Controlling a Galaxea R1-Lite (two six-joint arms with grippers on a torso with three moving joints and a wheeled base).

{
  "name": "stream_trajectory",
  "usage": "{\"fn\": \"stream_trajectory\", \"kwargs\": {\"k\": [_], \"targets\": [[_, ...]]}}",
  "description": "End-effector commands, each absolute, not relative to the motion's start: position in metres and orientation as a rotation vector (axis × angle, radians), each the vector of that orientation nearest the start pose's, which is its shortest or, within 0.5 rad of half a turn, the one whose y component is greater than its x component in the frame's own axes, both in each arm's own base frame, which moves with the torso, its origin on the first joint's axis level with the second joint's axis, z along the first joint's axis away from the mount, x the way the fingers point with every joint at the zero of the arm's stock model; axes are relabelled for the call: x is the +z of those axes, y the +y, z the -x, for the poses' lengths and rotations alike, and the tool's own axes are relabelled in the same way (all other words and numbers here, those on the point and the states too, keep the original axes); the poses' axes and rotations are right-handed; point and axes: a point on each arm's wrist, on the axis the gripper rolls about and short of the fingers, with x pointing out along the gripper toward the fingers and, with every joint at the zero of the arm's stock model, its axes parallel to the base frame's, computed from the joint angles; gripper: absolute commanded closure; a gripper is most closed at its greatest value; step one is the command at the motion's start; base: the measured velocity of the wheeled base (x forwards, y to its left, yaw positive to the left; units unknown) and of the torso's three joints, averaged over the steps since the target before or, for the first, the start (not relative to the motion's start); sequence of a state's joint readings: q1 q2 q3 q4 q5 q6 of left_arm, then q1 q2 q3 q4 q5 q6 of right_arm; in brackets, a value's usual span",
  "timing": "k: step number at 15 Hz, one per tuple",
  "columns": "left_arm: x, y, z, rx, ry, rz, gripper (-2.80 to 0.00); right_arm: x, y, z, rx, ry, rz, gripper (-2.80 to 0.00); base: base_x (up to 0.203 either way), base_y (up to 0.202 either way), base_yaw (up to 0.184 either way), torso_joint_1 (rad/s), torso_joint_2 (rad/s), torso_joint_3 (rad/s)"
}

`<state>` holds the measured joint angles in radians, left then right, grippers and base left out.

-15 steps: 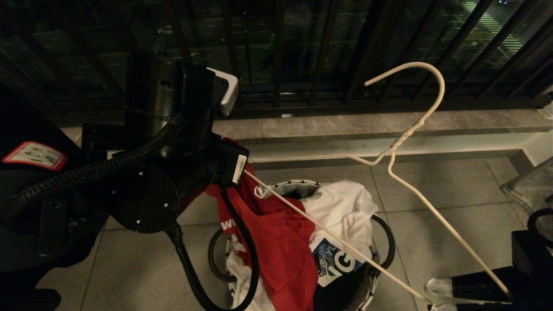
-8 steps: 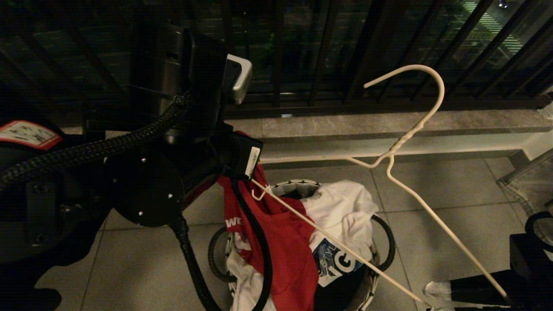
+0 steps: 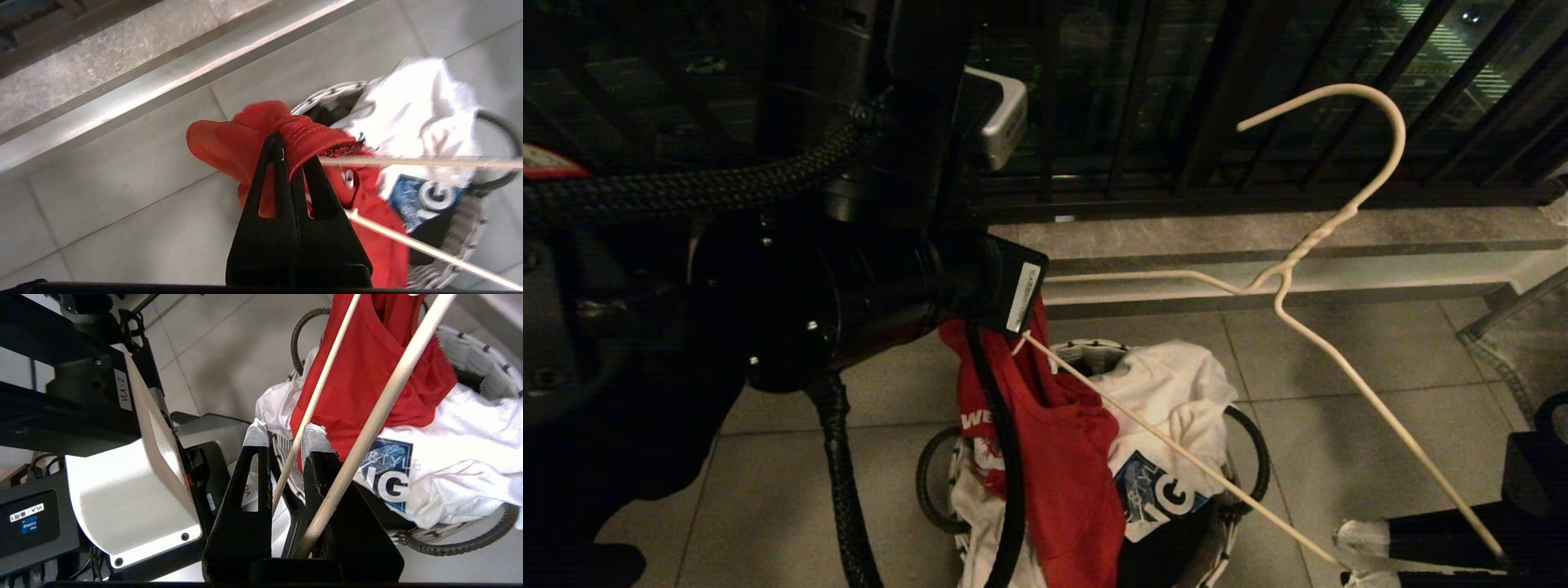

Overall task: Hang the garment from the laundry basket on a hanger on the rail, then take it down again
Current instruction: Hang the clothes on the clothes rack

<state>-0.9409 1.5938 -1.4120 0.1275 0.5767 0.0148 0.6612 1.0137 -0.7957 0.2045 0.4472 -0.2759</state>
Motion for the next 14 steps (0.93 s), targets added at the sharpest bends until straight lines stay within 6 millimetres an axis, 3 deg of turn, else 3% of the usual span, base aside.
{"fn": "stream_trajectory", "kwargs": {"k": [1,8,11,14], "targets": [[0.324,-0.226,-0.178,-0.368,0.199,-0.200,0.00,0.253,0.077,-0.082,1.151,0.254,0.290,0.00,0.000,0.000,0.000,0.000,0.00,0.000],[0.353,-0.236,-0.156,-0.461,0.190,-0.199,0.00,0.257,0.073,-0.078,1.145,0.227,0.283,0.00,0.000,0.000,0.000,0.000,0.00,0.000],[0.367,-0.233,-0.151,-0.485,0.157,-0.162,0.00,0.259,0.070,-0.074,1.144,0.210,0.282,0.00,0.000,0.000,0.000,0.000,0.00,0.000],[0.379,-0.229,-0.132,-0.558,0.167,-0.132,0.00,0.259,0.071,-0.075,1.142,0.211,0.281,0.00,0.000,0.000,0.000,0.000,0.00,0.000]]}}
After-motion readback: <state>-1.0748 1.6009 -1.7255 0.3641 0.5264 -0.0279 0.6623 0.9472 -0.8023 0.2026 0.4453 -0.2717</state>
